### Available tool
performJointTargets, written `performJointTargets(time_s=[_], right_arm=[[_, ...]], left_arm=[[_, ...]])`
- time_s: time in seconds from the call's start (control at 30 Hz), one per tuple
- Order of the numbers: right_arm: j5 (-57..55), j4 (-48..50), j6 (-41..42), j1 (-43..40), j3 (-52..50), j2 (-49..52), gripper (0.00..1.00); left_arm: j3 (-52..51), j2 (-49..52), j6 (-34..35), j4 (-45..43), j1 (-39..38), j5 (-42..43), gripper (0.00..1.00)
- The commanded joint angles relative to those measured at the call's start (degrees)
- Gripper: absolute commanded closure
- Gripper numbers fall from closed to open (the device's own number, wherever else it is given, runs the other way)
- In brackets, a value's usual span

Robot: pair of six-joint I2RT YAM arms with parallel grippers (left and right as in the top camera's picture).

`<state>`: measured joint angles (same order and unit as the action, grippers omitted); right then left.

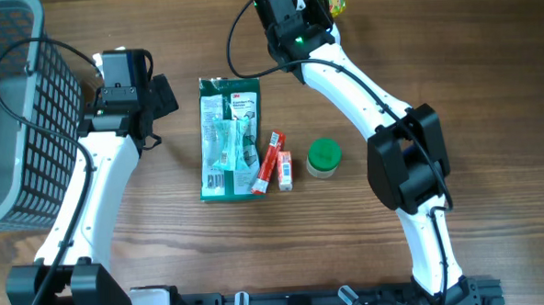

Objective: Scan the item barcode
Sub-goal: 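Hold the yellow oil bottle under the white scanner with right gripper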

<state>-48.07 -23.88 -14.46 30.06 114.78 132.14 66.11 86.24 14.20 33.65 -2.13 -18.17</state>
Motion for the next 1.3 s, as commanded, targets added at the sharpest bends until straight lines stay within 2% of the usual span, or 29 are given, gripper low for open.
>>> performJointTargets(time_s=[0.0, 0.2, 0.53, 0.6, 0.67, 0.73, 0.87, 1.0, 1.2, 1.27], right_arm=[[-1.8, 0.7, 1.2, 0.0, -0.1, 1.1, 0.77], [-0.6, -0.2, 4.2, 0.0, -0.1, 2.1, 0.77], [-0.1, -1.8, 4.3, 0.0, -0.1, 5.1, 0.76], [-1.0, -1.9, 3.9, 0.0, -0.1, 4.9, 0.73], [-6.0, -2.2, 3.8, 0.0, 0.0, 4.1, 0.75], [-7.3, -3.9, 3.0, 0.0, 0.0, 2.5, 0.8], [-7.3, -11.6, 3.7, -0.3, 0.0, -3.3, 0.78], [-5.3, -22.2, 13.4, -1.5, 0.0, -10.4, 0.77], [15.0, -41.3, 27.6, -8.6, 0.0, -20.2, 0.77], [23.7, -45.7, 28.3, -12.9, 0.0, -22.0, 0.76]], left_arm=[[0.6, 0.0, -0.5, 0.0, 0.3, -0.5, 0.0], [0.6, 0.0, -0.5, 0.0, 0.3, -0.5, 0.0], [0.6, 0.0, -0.5, 0.0, 0.3, -0.5, 0.0], [0.6, 0.0, -0.5, 0.0, 0.3, -0.5, 0.0], [0.6, 0.0, -0.5, 0.0, 0.3, -0.5, 0.0], [0.6, 0.0, -0.5, 0.0, 0.3, -0.5, 0.0], [0.6, 0.0, -0.5, 0.0, 0.3, -0.5, 0.0], [0.6, 0.0, -0.5, 0.0, 0.3, -0.5, 0.0], [0.6, 0.0, -0.5, 0.0, 0.3, -0.5, 0.0], [0.6, 0.0, -0.5, 0.0, 0.3, -0.5, 0.0]])
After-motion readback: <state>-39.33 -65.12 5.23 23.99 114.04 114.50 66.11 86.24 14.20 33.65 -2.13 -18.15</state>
